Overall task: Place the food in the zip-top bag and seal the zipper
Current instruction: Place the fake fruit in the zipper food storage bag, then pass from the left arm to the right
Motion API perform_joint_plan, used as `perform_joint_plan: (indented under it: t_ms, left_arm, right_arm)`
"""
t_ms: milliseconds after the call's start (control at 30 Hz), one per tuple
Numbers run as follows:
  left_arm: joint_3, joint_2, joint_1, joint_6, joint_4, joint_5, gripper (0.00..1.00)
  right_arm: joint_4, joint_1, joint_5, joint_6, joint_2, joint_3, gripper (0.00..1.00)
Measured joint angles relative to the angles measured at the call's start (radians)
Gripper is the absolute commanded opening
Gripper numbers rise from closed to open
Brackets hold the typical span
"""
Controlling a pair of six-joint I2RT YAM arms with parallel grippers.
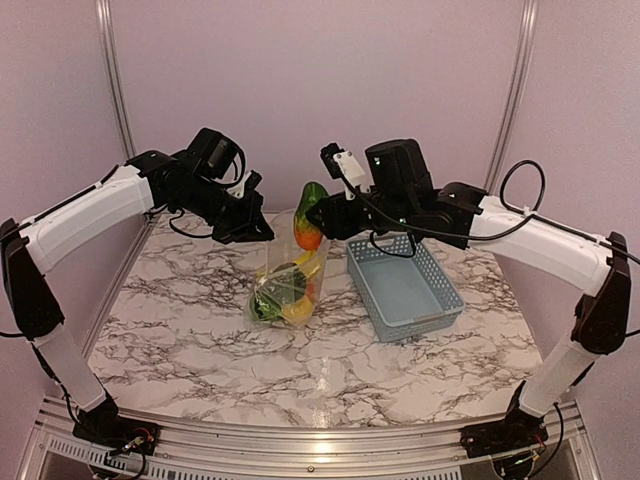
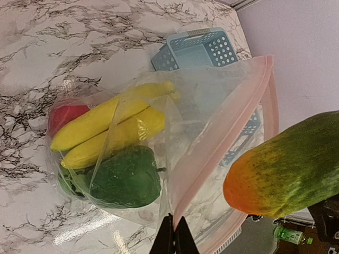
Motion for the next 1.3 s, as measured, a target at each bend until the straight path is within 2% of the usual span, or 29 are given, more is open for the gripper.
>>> perform_joint_plan:
  t_ms: [133, 233, 467, 733, 900, 1300]
  left_arm:
    - [0.0, 0.0, 0.0, -0.006, 0.004, 0.0, 0.0]
    - [0.0, 0.0, 0.0, -0.007, 0.007, 0.0, 0.0]
    - [0.0, 0.0, 0.0, -0.006, 0.009, 0.0, 0.0]
    - [0.003, 0.0, 0.0, 0.015, 0.014, 0.05, 0.0]
    - [0.021, 0.0, 0.0, 0.029, 0.018, 0.071, 0.0]
    - [0.032, 0.0, 0.0, 0.064, 0.021, 0.117, 0.0]
  right_arm:
    - [-0.029, 0.004, 0.01, -0.027, 0.021, 0.025, 0.7]
    - [-0.052, 0.006, 0.011, -0.035, 0.023, 0.044, 0.72]
    - [-0.09, 0.008, -0.021, -0.068, 0.022, 0.107, 0.7]
    - [-0.175, 0.009, -0.228, -0.206, 0.014, 0.118, 0.59]
    - [-0.24, 0.015, -0.291, -0.27, 0.014, 0.118, 0.58]
    - [-0.365, 0.024, -0.314, -0.386, 0.058, 0.121, 0.58]
